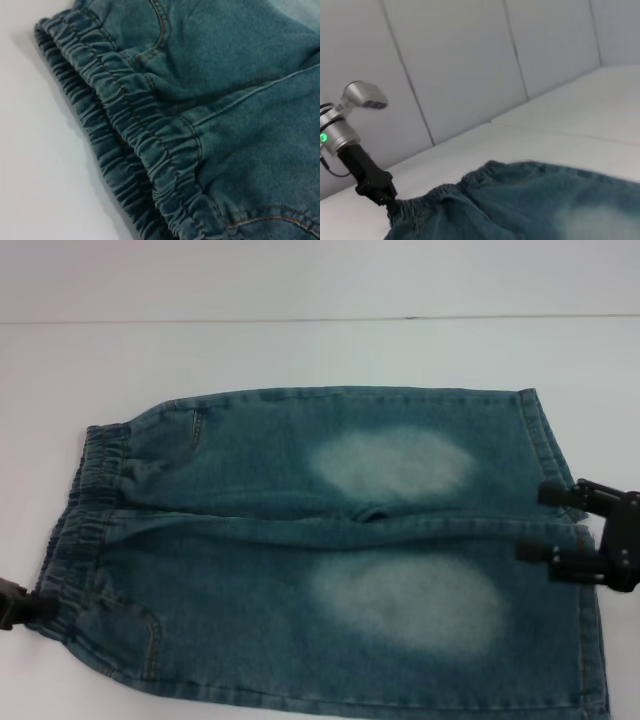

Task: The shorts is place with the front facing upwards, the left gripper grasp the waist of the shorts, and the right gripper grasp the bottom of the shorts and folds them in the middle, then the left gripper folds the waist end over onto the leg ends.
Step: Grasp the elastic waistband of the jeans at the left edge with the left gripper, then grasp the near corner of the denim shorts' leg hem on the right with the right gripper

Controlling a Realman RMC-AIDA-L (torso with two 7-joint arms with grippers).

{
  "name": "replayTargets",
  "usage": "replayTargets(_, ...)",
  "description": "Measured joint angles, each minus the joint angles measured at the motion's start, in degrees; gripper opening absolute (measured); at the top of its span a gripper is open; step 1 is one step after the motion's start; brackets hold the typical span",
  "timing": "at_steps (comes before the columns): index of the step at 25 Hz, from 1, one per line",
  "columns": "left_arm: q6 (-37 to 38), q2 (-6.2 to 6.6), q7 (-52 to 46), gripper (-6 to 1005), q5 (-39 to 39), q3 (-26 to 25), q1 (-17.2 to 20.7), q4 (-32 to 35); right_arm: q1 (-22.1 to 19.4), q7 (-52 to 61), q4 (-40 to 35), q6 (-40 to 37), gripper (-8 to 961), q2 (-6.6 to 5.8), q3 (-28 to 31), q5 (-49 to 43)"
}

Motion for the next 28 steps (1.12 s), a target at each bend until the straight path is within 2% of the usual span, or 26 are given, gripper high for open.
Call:
replayTargets(2,-0.11,0.14,0.00,92,0.02,0.00,-0.15,-0.52,-0.50,8.34,-4.93,-0.33,941,0.12,-0.42,-1.57)
replayTargets(3,-0.22,0.13,0.00,84,0.03,0.04,-0.18,-0.58,-0.50,8.34,-4.93,-0.33,941,0.12,-0.42,-1.57)
replayTargets(9,-1.31,0.01,0.01,62,-0.14,0.18,-0.34,-1.30,-0.73,26.27,-17.92,-4.63,942,-0.25,0.16,-7.48)
replayTargets(14,-2.27,0.24,0.07,61,-0.03,0.17,-0.93,-2.88,2.86,39.39,-28.02,-13.50,942,-1.44,-0.23,-16.26)
replayTargets(17,-2.47,0.06,0.24,60,0.02,0.41,-0.95,-3.26,4.21,45.17,-32.92,-13.97,942,-1.84,-2.36,-22.03)
replayTargets(20,-2.53,-0.04,0.24,60,0.04,0.42,-0.95,-3.36,6.16,49.89,-33.86,-14.24,942,-2.46,-5.57,-28.41)
replayTargets(24,-2.67,-0.23,0.10,59,0.05,0.33,-0.94,-3.37,8.74,53.07,-33.14,-14.30,942,-2.02,-10.44,-35.45)
replayTargets(28,-3.40,-0.30,0.06,58,0.05,0.35,-0.92,-3.49,9.61,54.61,-31.21,-14.35,941,-1.71,-14.87,-36.35)
